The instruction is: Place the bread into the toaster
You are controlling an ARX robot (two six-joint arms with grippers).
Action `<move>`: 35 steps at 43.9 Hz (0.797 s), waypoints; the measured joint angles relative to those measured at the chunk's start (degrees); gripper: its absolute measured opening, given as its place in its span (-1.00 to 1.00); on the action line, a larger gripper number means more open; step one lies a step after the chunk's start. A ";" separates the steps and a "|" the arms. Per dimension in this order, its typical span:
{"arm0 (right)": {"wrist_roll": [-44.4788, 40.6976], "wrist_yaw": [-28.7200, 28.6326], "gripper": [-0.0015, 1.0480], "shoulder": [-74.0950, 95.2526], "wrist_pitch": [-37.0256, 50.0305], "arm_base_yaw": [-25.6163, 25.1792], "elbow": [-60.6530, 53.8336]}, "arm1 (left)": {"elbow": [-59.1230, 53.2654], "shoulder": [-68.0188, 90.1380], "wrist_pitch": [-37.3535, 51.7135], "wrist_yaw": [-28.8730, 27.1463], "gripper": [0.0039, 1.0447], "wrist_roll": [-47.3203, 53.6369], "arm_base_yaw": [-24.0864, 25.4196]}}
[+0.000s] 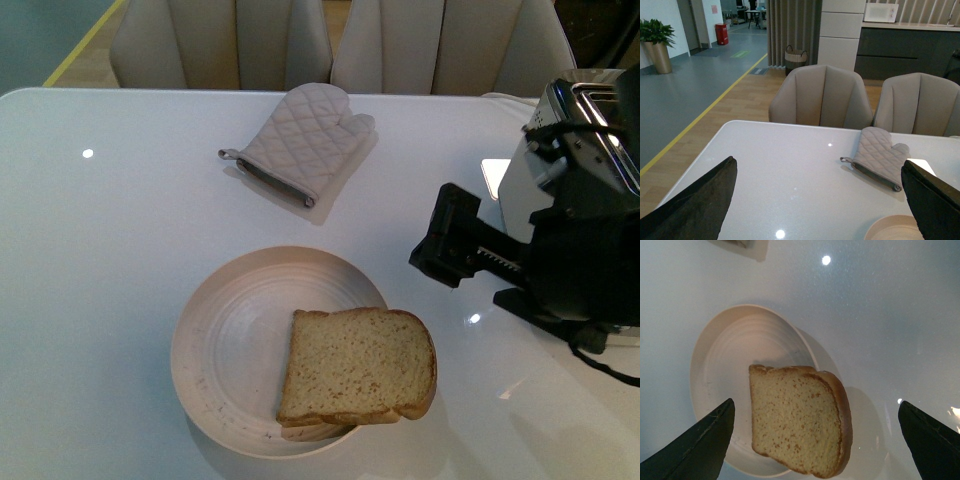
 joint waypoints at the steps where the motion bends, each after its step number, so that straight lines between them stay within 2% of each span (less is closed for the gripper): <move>1: 0.26 -0.52 0.83 2.05 1.11 0.00 0.46 | 0.00 0.00 0.00 0.00 0.87 0.00 0.00; 12: 3.52 -2.97 0.83 15.26 5.92 0.00 3.04 | 0.00 0.00 0.00 0.00 0.87 0.00 0.00; 29: 6.88 -5.57 0.82 20.33 8.04 1.75 4.35 | 0.00 0.00 0.00 0.00 0.87 0.00 0.00; 31: 6.97 -5.64 0.79 20.85 8.04 1.88 4.66 | 0.00 0.00 0.00 0.00 0.87 0.00 0.00; 35: 7.58 -5.79 0.58 21.94 8.07 2.10 5.29 | 0.00 0.00 0.00 0.00 0.87 0.00 0.00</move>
